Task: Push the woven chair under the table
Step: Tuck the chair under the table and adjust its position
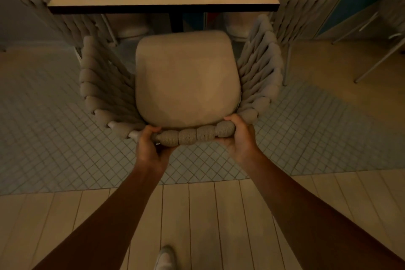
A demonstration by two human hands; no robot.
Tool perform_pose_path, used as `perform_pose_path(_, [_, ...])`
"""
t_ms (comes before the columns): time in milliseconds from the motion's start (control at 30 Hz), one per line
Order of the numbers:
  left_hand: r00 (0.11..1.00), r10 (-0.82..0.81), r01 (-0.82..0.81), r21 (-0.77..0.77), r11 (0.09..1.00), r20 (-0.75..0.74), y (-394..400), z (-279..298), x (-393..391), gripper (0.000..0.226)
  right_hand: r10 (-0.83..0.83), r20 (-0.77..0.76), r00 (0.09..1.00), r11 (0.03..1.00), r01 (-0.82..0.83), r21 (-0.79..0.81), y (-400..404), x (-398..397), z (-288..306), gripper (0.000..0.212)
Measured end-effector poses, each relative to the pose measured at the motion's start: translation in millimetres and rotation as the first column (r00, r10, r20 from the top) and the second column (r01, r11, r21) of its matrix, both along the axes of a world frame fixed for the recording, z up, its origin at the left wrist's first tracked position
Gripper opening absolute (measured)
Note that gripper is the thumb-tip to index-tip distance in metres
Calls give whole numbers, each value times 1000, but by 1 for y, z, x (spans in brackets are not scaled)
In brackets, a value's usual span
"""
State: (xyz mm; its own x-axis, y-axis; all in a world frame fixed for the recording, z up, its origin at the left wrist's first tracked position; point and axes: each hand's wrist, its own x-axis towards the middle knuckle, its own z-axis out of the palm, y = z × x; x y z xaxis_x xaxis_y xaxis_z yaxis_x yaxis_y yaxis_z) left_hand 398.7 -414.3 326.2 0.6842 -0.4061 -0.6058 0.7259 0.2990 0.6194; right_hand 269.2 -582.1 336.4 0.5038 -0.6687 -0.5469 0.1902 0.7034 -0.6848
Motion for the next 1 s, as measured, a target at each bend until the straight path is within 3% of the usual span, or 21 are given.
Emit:
perform_pose_path(200, [999, -13, 13, 11, 1000, 36, -14, -6, 23, 19, -13, 21, 1000, 999, 13, 31, -10, 15, -12, 43])
perform_pose_path(367, [999, 15, -16, 17, 1000, 39, -18, -14, 37, 44, 5, -7, 1000, 1000, -5, 30, -14, 33, -25, 44])
perform_pose_path(600, [998, 47, -47, 11, 999, -38, -32, -8, 53, 33, 15, 14, 1000, 998, -16, 59, -26, 50, -20, 39])
perform_pose_path(833, [991, 100, -84, 180, 980, -84, -58, 16, 75, 50, 52, -50, 997, 996, -49, 71, -43, 72, -13, 35])
perform_pose_path(900, [988, 148, -126, 316, 940, -46, -71, 24, 80, 55, 50, -76, 996, 996, -44, 77, -49, 80, -7, 35])
perform_pose_path(933, [985, 163, -173, 440, 881, 61, -77, 25, 82, 66, 52, -85, 995, 996, -45, 83, -54, 85, -4, 37])
perform_pose_path(1000, [917, -32, -282, 701, 655, 398, -86, 26, 82, 93, 62, -108, 992, 995, -52, 91, -61, 96, 1, 38])
